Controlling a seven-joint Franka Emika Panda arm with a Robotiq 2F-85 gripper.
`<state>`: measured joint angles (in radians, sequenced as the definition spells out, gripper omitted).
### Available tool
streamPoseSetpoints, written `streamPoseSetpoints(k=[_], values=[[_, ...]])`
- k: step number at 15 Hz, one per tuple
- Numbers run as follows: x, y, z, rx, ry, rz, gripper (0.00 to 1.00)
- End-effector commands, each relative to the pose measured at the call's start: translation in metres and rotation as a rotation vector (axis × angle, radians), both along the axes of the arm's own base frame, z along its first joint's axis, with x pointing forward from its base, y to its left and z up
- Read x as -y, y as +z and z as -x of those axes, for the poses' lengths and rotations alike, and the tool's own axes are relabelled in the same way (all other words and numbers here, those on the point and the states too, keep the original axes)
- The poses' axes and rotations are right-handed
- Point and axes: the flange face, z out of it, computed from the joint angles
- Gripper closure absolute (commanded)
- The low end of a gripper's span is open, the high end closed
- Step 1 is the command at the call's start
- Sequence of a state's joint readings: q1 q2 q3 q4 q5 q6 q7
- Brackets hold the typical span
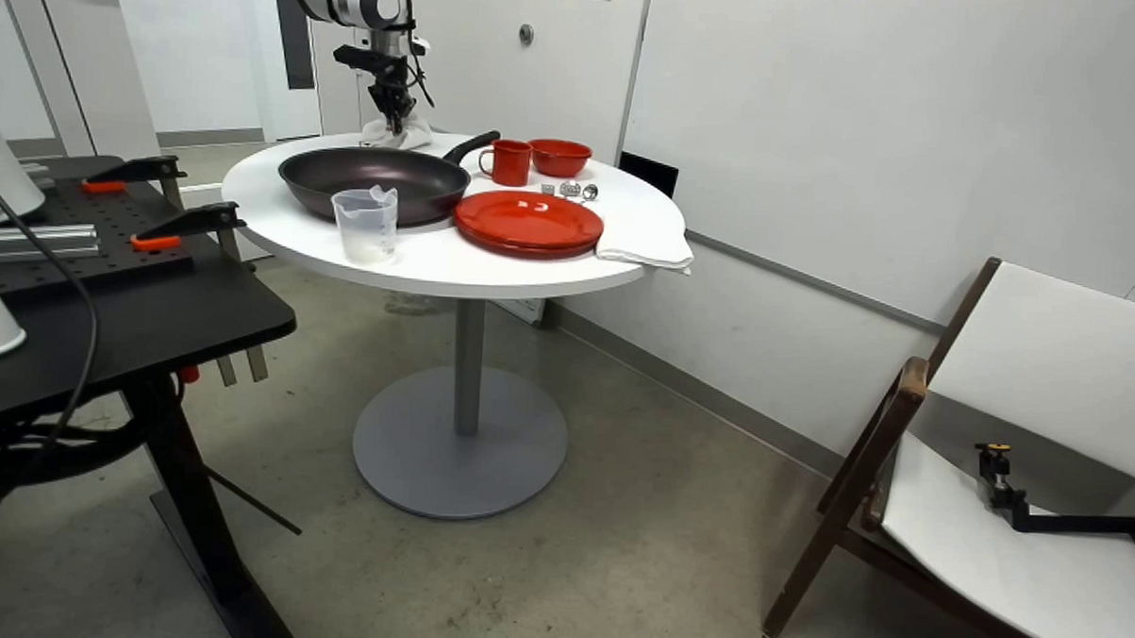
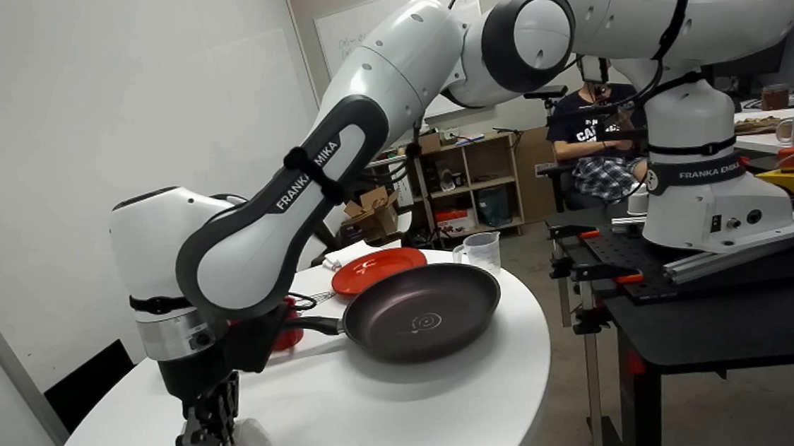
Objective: Use the towel to wipe the table top
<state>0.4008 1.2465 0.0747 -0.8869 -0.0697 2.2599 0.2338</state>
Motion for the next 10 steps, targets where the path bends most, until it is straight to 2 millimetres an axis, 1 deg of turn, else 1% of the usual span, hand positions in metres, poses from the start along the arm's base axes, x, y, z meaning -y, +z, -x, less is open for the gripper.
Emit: streamPoseSetpoints(k=[1, 3, 5, 7, 10], values=[[-0.010, 0.008, 0.005, 0.016, 0.033, -0.017, 0.98], [-0.009, 0.005, 0.004, 0.020, 0.031, -0.006, 0.98], [0.000, 0.002, -0.001, 0.025, 0.014, 0.011, 0.98], [0.012, 0.000, -0.007, 0.030, -0.011, 0.028, 0.98], [0.037, -0.003, -0.017, 0.037, -0.054, 0.062, 0.98]])
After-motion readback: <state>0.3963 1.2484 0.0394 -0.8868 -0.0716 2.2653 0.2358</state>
